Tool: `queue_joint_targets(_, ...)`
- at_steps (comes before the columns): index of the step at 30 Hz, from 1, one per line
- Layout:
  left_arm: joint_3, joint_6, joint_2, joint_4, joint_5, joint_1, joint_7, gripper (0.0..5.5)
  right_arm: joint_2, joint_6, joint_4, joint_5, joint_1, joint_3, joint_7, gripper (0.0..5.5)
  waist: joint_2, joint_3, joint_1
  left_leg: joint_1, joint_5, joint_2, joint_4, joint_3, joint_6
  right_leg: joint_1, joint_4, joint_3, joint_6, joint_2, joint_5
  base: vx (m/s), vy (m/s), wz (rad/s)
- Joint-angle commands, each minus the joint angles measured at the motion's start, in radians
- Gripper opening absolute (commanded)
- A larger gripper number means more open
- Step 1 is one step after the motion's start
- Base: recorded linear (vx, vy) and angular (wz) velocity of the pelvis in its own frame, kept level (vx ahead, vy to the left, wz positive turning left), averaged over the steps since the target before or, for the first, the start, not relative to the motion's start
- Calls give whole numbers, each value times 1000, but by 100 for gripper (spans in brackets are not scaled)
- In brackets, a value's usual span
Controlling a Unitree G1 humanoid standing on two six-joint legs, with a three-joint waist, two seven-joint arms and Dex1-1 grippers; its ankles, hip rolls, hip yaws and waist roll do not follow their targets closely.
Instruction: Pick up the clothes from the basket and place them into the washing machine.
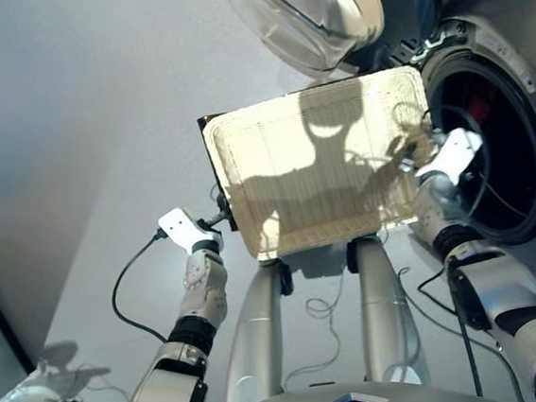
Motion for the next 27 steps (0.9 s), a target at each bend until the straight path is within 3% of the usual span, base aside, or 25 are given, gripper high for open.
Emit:
queue_joint_targets(1, 45, -27, 30, 0, -8, 6, -13, 550, -8, -20, -16, 5, -8, 17, 17, 550, -16, -12, 26, 37, -123, 7, 52, -16, -24, 85, -105, -17, 34, 26, 0, 0, 0, 0)
queue_joint_targets(2, 45, -27, 30, 0, -8, 6, -13, 550, -8, -20, -16, 5, -8, 17, 17, 550, -16, -12, 26, 37, -123, 7, 52, -16, -24, 85, -105, -17, 34, 26, 0, -56, -34, -35)
queue_joint_targets(3, 49, -5, 8, 90, 24, 22, -37, 550, 47, -3, -21, -31, 89, 44, 56, 550, -49, -23, 21, 121, -78, 4, 3, -12, -25, 186, -171, -37, 34, 19, 42, -56, -35, 9)
queue_joint_targets(10, 40, 28, 5, 218, 144, 60, -53, 550, 90, 18, -4, -58, 232, 51, 93, 550, -77, -39, 16, 293, -73, 9, -59, -15, -31, 367, -234, -55, 42, 22, 42, 60, -4, -15)
queue_joint_targets(14, 45, 55, 8, 310, 248, 112, -78, 550, 98, 45, 13, -155, 340, 82, 128, 550, -95, -74, 15, 428, -66, 12, -116, -15, -35, 513, -300, -63, 51, 32, 40, 69, 10, 12)
queue_joint_targets(23, 80, 91, 3, 410, 381, 210, -113, 550, 103, 90, 61, -351, 505, 130, 184, 550, -104, -164, 21, 638, -55, 12, -224, -6, -38, 713, -387, -82, 60, 55, 30, 68, 10, -29)
queue_joint_targets(27, 89, 105, -1, 443, 414, 233, -122, 550, 107, 97, 73, -362, 543, 116, 195, 550, -105, -196, 19, 693, -50, 18, -257, 2, -41, 765, -415, -82, 63, 59, 30, 56, 12, 1)
